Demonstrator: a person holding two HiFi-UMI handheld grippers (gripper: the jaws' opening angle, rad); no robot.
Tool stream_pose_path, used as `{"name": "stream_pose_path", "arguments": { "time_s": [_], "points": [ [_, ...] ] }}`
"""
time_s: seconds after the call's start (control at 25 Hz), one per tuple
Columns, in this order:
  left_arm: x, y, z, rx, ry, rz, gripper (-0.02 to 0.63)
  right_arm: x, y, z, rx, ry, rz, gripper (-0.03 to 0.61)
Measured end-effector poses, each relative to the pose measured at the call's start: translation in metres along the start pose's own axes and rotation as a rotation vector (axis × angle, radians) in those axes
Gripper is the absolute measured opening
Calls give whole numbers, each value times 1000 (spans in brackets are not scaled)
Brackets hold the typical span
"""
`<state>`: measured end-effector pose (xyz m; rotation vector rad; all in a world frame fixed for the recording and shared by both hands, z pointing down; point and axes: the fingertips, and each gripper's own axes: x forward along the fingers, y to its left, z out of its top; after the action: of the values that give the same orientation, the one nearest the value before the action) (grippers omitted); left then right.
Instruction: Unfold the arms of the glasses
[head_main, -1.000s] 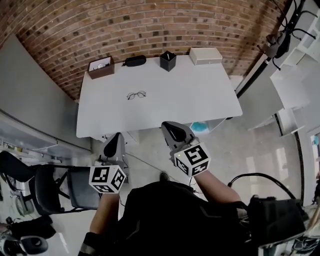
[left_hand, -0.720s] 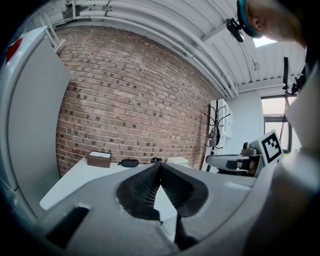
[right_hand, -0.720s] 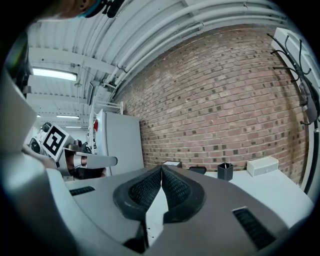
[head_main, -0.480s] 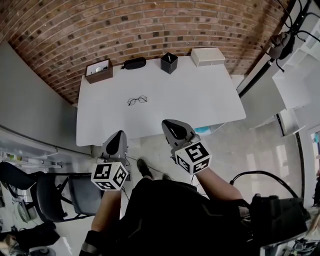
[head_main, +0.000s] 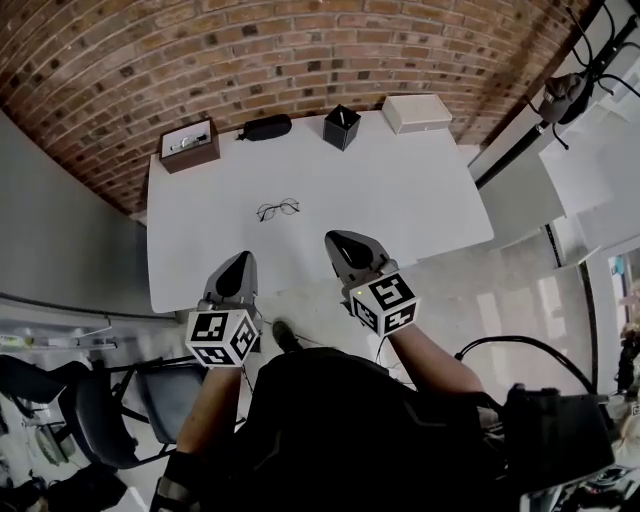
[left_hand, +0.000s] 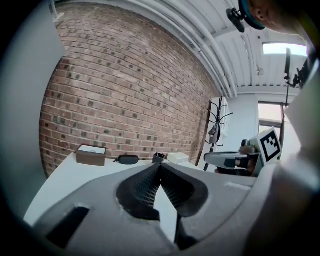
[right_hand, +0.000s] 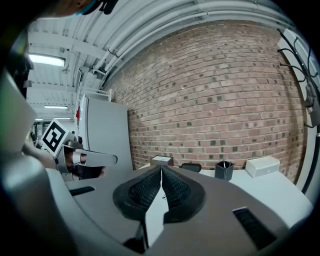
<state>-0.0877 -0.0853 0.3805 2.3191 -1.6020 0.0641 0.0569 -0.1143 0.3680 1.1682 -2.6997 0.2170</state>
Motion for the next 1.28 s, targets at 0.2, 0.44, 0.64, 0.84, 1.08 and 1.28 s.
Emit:
{"name": "stream_pose_path", "arguments": {
  "time_s": [0.2,0.44,0.64,0.84,1.08,1.28],
  "points": [
    [22,37,-2,-22,31,-25,6,38,-5,-8,-5,43,-34,8],
    [45,69,-11,-34,68,-58,6,75,-16,-27,6,103,-94,8],
    [68,83,-33,-64,126,-74,6,102,-27,-50,6,169,-90,9],
    [93,90,-51,-86,178,-34,6,122,-48,-81,42,241,-61,9],
    [123,99,-76,-113,247,-8,6,152,-69,-122,30,345,-21,9],
    [146,112,-104,-146,313,25,8,175,-79,-154,26,423,23,9]
  ]
}}
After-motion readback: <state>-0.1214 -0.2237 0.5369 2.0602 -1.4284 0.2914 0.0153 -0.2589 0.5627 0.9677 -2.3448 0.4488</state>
